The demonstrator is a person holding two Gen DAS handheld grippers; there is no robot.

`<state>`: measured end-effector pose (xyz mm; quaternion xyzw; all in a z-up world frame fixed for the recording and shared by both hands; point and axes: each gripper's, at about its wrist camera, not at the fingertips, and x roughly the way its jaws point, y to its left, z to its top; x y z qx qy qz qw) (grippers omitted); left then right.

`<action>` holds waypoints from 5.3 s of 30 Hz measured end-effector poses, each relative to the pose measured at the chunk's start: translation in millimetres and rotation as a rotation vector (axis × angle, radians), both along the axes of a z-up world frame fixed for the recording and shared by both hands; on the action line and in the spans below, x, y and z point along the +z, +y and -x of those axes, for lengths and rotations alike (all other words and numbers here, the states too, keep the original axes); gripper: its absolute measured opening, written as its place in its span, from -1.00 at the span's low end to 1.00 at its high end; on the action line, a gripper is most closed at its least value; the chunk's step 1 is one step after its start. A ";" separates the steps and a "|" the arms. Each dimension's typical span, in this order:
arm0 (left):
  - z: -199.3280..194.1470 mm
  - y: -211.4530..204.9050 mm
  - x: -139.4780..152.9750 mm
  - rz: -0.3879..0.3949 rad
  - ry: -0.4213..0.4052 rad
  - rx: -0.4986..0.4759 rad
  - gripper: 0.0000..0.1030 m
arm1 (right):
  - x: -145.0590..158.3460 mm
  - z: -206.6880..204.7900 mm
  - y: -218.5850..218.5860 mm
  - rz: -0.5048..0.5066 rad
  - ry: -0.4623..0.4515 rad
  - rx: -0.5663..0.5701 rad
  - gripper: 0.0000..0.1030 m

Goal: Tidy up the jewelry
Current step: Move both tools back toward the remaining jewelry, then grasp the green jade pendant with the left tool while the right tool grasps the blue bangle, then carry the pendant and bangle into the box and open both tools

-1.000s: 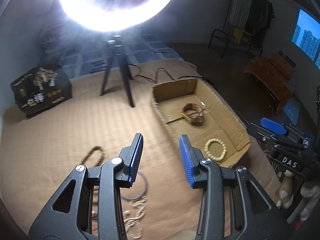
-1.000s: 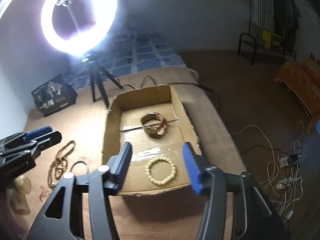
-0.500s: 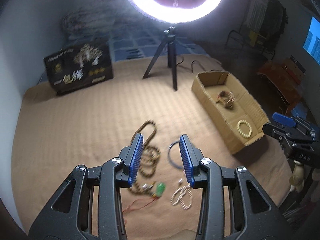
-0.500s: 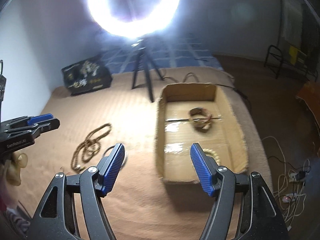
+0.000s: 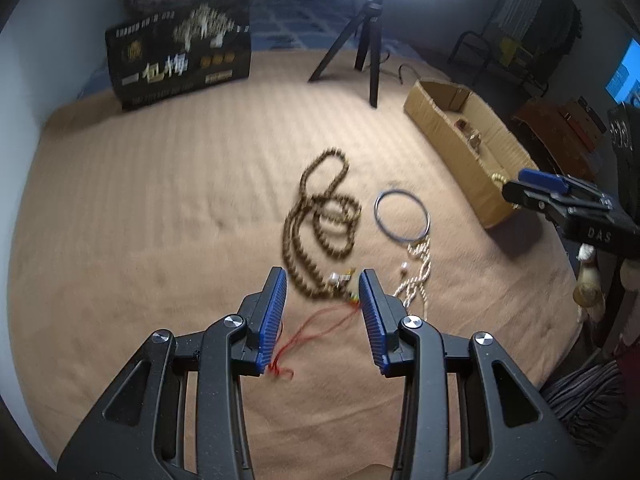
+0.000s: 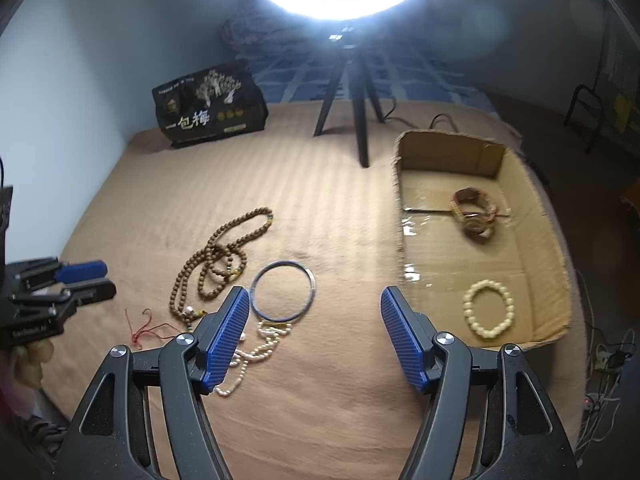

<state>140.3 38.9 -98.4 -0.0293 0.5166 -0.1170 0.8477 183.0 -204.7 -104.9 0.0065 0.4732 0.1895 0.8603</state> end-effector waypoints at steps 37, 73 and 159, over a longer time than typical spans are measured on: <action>-10.3 -71.4 -69.4 -0.094 0.072 -0.284 -0.45 | -81.0 -65.1 63.3 0.065 0.264 0.070 0.44; -27.7 -75.3 -99.7 -0.110 0.101 -0.235 -0.73 | -112.9 -76.9 105.1 0.229 0.248 0.130 0.60; -124.4 -241.1 60.3 0.279 -0.243 -0.280 -0.76 | -22.3 -68.1 -159.0 0.060 0.048 -0.247 0.38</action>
